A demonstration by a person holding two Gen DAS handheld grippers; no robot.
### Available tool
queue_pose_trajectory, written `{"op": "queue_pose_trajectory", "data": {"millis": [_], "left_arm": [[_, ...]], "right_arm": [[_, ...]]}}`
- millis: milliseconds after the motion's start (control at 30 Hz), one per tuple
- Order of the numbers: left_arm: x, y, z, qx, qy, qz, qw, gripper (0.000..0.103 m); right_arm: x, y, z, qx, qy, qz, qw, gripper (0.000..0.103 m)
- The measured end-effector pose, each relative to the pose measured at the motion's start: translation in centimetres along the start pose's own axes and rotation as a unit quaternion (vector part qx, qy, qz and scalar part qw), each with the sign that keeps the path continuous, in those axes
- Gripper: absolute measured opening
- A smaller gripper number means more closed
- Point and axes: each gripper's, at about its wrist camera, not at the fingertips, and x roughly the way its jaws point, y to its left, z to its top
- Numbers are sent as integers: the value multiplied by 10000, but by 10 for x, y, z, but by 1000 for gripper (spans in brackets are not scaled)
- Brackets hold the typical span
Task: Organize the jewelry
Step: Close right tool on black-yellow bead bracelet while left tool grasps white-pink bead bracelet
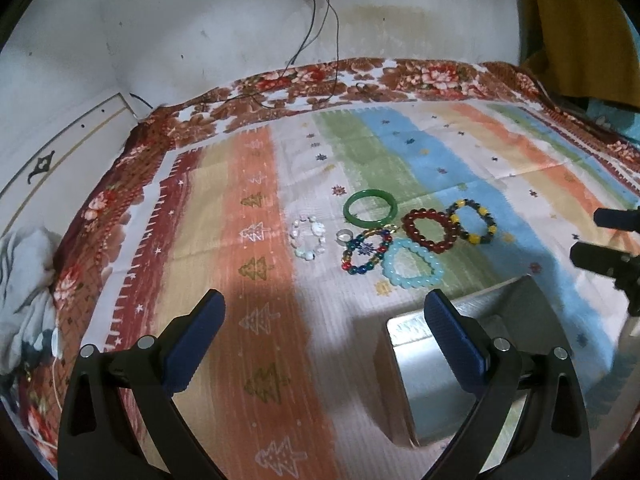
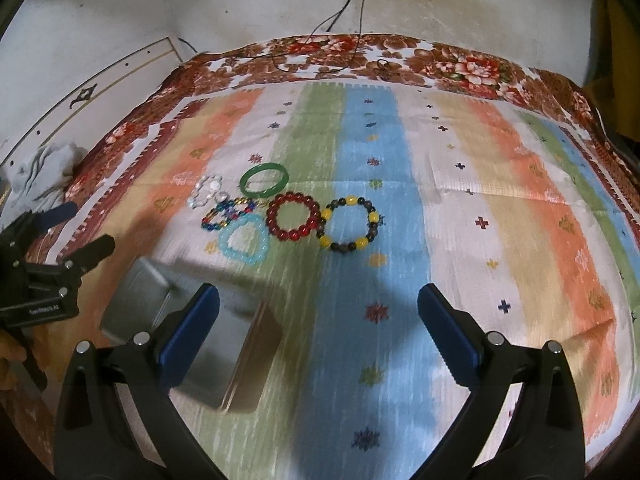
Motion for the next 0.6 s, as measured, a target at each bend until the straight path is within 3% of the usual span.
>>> {"op": "queue_pose_trajectory", "data": {"millis": [600], "left_arm": [[70,23,29,-274,482,100,9984,98]], "right_arm": [[59,-21,48,428,610,23,9972,98]]}}
